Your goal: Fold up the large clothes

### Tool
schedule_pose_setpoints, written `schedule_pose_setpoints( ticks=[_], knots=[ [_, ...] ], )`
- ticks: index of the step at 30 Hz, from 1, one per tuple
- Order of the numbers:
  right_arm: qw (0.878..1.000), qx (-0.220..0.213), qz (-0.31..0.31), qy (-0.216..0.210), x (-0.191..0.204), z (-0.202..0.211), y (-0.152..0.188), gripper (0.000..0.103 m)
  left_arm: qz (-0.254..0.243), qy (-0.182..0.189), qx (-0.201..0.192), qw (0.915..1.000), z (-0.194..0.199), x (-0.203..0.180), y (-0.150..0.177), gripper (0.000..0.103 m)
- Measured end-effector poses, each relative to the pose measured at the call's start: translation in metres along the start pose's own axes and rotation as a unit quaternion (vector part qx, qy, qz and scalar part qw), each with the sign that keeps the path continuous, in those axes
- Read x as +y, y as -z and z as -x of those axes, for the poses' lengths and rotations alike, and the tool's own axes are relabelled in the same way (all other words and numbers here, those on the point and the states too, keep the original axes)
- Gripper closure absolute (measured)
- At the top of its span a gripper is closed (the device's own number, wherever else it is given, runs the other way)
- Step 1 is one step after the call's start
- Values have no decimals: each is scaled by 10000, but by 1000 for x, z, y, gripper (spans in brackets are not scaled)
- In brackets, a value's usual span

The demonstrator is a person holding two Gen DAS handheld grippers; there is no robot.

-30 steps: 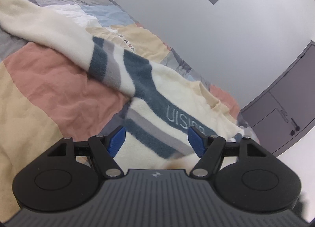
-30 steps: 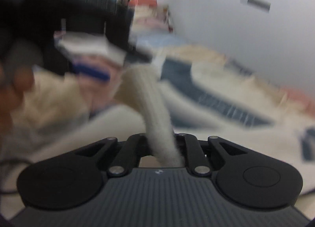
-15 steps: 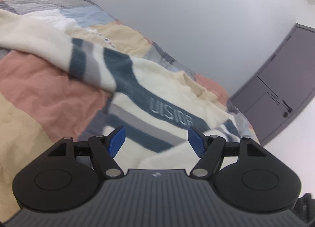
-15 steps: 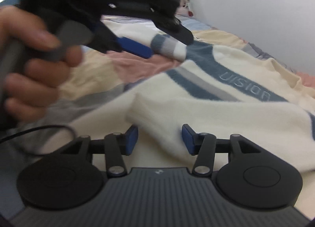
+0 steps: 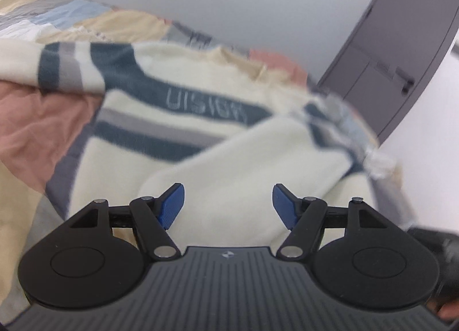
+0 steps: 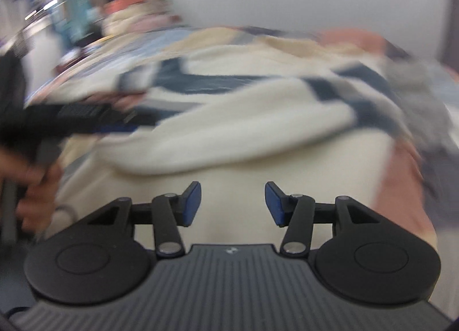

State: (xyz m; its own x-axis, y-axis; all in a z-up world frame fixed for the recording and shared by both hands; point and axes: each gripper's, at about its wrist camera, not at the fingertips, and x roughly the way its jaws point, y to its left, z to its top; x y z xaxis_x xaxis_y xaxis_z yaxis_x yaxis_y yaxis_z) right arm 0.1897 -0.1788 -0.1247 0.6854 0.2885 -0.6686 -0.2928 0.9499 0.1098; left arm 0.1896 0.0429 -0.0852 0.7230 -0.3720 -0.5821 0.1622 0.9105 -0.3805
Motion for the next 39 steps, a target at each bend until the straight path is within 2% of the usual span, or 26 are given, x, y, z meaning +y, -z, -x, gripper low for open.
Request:
schedule_pose_setpoints(
  ticks=[3,8,12,15,20,25,26,29,31,33,36,39],
  knots=[
    [9967,143,-589,531,-24,-4,4,52,-264,-535,302,9978,-16,-3,9,31],
    [9852,106,-1659,422,-55,-8,10,52,-339,-731,492,9955,-29,-1,13,31],
    [9801,171,-1942,364,-61,-10,12,52,-306,-732,492,9956,-30,2,11,31],
    [9733,2,-2275,312,-71,-6,12,51,-216,-663,487,9964,-29,3,9,31],
    [9515,-226,-3059,247,-93,0,17,51,-71,-553,421,9976,-25,6,7,31],
    [9340,-316,-3539,384,-106,6,24,51,56,-491,285,9984,-17,8,7,31],
    [9313,-350,-3603,401,-108,8,25,50,57,-511,250,9984,-16,8,7,31],
    [9245,-423,-3743,584,-111,13,28,15,-34,-582,135,9982,-9,5,7,31],
    [9162,-418,-3944,577,-117,15,31,16,-252,-679,57,9974,-4,0,8,31],
    [9044,-452,-4226,378,-124,16,35,17,-399,-758,-30,9963,3,-5,8,31],
    [8862,-585,-4592,195,-130,24,43,17,-468,-593,25,9971,9,-15,8,31],
    [8788,-646,-4727,71,-133,33,47,17,-552,-175,179,9982,11,-38,14,31]
  ],
)
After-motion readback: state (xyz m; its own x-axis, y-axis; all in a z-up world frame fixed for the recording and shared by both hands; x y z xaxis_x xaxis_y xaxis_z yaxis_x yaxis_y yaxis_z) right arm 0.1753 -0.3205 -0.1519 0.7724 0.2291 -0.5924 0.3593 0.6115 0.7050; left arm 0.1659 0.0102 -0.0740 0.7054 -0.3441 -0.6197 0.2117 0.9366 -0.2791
